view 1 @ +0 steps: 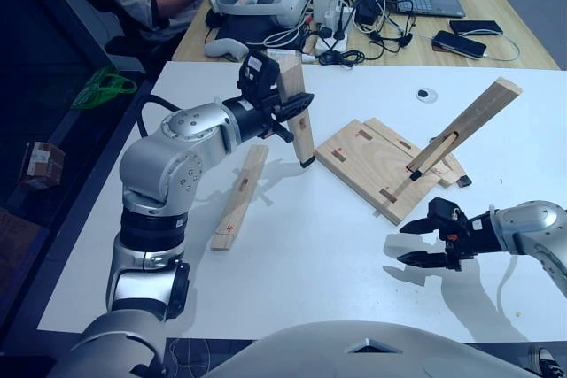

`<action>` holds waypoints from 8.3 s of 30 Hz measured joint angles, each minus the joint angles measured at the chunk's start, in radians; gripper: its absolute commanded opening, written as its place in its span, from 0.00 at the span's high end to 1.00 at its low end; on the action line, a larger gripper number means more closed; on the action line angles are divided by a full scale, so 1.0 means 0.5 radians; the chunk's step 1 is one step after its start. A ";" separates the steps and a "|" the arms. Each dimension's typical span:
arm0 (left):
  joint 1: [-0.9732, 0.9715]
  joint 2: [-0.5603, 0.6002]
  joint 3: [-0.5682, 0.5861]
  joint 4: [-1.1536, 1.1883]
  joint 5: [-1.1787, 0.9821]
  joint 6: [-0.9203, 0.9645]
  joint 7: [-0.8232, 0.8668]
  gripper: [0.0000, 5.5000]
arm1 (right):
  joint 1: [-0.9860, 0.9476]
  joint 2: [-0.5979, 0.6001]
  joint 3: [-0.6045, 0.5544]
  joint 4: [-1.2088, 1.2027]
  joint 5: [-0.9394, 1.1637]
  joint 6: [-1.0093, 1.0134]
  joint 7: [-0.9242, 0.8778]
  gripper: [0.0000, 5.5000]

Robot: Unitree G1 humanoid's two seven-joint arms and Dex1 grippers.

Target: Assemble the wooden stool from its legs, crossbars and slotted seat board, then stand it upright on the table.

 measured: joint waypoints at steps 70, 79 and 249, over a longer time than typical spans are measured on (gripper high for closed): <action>0.091 -1.237 0.504 -0.019 0.319 -0.303 1.127 0.81 | -0.513 1.197 0.418 0.568 -0.597 0.009 -0.926 0.39; 0.162 -1.302 0.548 0.007 0.169 -0.267 1.317 0.81 | -0.437 1.093 0.370 0.281 -0.564 0.174 -0.928 0.39; -0.875 -1.097 -0.293 1.253 0.660 -0.652 0.198 0.59 | 0.435 1.151 -0.375 -0.669 0.274 -0.062 -1.594 0.39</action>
